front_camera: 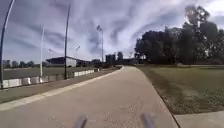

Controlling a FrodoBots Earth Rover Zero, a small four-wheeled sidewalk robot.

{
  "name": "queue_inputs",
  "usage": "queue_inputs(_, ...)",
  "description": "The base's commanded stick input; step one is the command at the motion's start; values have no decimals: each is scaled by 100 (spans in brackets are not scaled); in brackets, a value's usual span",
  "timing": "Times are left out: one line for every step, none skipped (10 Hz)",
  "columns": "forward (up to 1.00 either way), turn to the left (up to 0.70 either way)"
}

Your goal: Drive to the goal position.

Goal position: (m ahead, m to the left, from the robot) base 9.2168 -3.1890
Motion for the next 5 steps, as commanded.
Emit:
queue_inputs(0, -50)
queue_inputs(0, -50)
queue_inputs(0, -50)
queue_inputs(0, -50)
queue_inputs(0, -50)
